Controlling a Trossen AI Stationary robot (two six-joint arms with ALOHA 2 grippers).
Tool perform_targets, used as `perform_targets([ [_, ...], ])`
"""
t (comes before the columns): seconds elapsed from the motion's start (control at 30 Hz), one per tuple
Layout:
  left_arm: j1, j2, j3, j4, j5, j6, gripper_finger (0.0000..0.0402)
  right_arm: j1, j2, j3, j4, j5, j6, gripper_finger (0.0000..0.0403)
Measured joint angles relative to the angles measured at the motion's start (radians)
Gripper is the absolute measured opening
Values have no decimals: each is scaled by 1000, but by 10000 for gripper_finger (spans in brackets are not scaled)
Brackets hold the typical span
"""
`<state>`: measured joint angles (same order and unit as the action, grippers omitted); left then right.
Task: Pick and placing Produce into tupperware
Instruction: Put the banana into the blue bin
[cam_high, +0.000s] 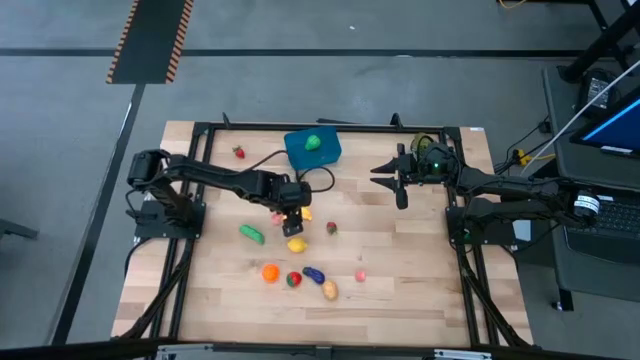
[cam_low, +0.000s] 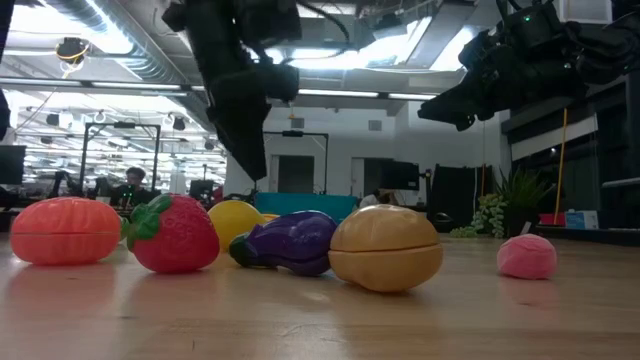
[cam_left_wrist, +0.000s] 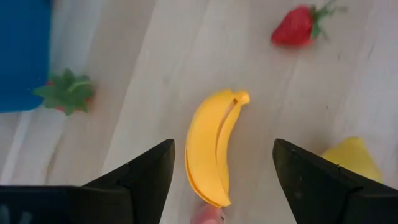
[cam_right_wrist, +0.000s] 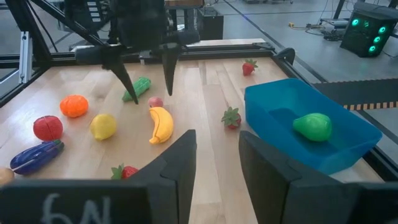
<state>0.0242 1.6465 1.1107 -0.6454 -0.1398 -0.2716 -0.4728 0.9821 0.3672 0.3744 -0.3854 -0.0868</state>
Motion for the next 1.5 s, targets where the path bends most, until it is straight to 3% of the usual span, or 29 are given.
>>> perform_targets([
  [0.27,11,101,0,12,31,122,263,0,0,0,0,0,0,124],
  [0.63,59,201,0,32,45,125,263,0,0,0,0,0,0,124],
  [0.97,68,217,3,36,67,124,258,0,0,0,0,0,0,124],
  [1.13,68,219,2,37,96,120,224,0,0,0,0,0,0,124],
  [1.4,68,219,2,39,111,123,131,0,0,0,0,0,0,124],
  [1.5,68,219,2,38,112,125,129,0,0,0,0,0,0,124],
])
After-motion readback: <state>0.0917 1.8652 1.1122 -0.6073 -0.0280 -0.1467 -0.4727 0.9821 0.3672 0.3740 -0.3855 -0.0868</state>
